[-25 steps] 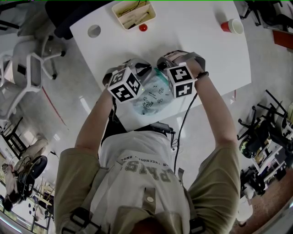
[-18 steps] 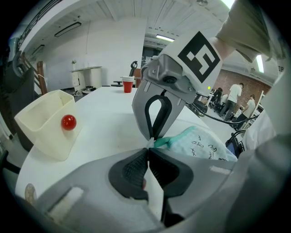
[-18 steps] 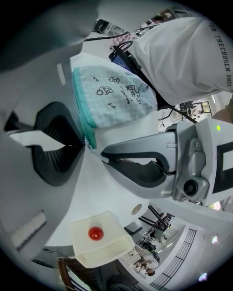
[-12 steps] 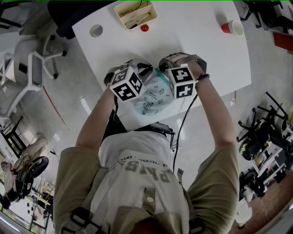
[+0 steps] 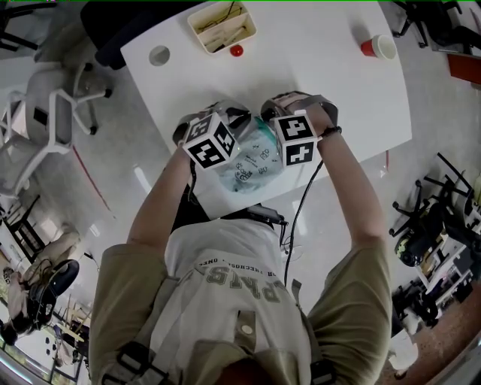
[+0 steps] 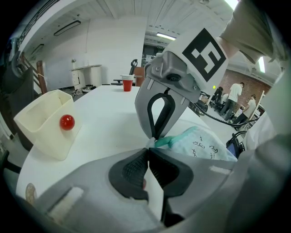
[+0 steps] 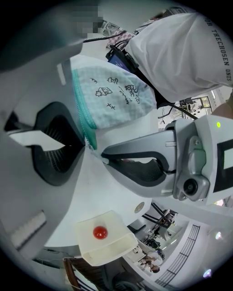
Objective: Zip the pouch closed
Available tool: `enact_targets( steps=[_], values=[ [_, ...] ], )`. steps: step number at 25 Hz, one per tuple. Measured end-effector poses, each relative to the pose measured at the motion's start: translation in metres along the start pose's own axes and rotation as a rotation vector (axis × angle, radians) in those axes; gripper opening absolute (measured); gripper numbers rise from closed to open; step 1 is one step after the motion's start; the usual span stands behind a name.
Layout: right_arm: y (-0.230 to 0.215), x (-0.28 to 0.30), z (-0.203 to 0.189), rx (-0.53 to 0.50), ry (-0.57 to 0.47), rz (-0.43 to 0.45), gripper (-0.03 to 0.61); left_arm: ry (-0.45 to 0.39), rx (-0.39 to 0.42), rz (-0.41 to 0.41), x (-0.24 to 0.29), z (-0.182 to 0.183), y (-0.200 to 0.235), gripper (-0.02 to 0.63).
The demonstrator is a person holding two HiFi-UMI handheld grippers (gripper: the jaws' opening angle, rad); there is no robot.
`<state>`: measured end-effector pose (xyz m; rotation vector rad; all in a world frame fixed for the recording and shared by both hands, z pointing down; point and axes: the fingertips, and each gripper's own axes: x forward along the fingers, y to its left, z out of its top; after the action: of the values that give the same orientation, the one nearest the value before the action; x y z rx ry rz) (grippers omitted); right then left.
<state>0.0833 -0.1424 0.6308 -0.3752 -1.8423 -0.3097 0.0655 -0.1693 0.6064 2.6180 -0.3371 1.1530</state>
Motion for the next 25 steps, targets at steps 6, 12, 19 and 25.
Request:
enact_targets(
  steps=[6, 12, 19, 25],
  values=[
    [0.008, -0.008, 0.004, 0.037, -0.011, 0.012, 0.002, 0.0, -0.005, -0.002, 0.0, 0.004, -0.006, 0.02],
    [0.007, -0.006, 0.0, 0.043, -0.001, -0.004, 0.002, -0.003, -0.006, 0.001, 0.0, 0.005, -0.005, 0.02],
    [0.016, -0.01, -0.004, 0.038, 0.002, 0.004, 0.002, 0.001, -0.017, 0.014, -0.001, 0.002, -0.003, 0.02],
    [0.02, -0.013, -0.001, 0.055, -0.01, 0.015, 0.002, 0.004, -0.02, 0.014, -0.002, 0.0, -0.002, 0.02]
  ],
)
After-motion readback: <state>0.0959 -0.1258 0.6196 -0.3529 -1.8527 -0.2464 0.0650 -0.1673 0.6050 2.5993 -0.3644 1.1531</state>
